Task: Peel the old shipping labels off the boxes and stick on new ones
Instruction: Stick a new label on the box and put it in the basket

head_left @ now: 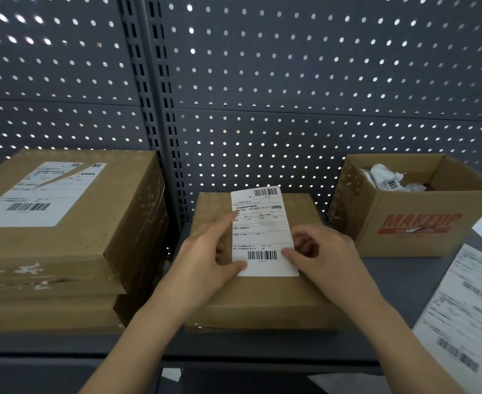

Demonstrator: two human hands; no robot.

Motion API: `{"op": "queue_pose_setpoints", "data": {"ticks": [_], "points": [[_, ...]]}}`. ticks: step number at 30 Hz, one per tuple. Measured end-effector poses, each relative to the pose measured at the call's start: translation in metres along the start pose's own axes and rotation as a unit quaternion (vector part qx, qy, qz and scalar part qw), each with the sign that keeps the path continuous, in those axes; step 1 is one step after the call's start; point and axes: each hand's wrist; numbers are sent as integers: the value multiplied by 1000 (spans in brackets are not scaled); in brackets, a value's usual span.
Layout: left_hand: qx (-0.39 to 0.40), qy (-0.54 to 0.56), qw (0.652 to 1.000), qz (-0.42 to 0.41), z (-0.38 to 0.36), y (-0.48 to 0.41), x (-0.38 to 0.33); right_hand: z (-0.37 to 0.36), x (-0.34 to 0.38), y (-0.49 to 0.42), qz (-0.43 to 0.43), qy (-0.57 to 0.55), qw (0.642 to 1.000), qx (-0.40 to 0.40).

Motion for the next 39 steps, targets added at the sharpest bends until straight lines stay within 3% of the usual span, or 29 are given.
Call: {"op": "queue_pose_setpoints", "data": {"ticks": [8, 12, 20, 32, 39], "points": [[-2, -22, 1000, 3, -1, 3, 3, 1, 3, 3, -19, 25, 999, -22], [-19, -117, 993, 28, -4, 6, -4, -1, 4, 6, -61, 49, 996, -32], [-32, -280, 957, 65, -25, 8, -6, -15, 14, 15, -40, 199, 979, 32], [51, -228, 968, 89, -14, 6, -6, -1, 8, 10, -111, 110, 982, 103], [53, -211, 972, 88, -13, 7, -3, 0, 6, 13, -114, 99, 986, 74]]}}
Point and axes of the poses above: each hand's wrist, its own y-axis away from the middle knuckle, its own z-axis out of the back of the hand, x = y × z, and after that the axes turned 5 degrees about x, right-handed
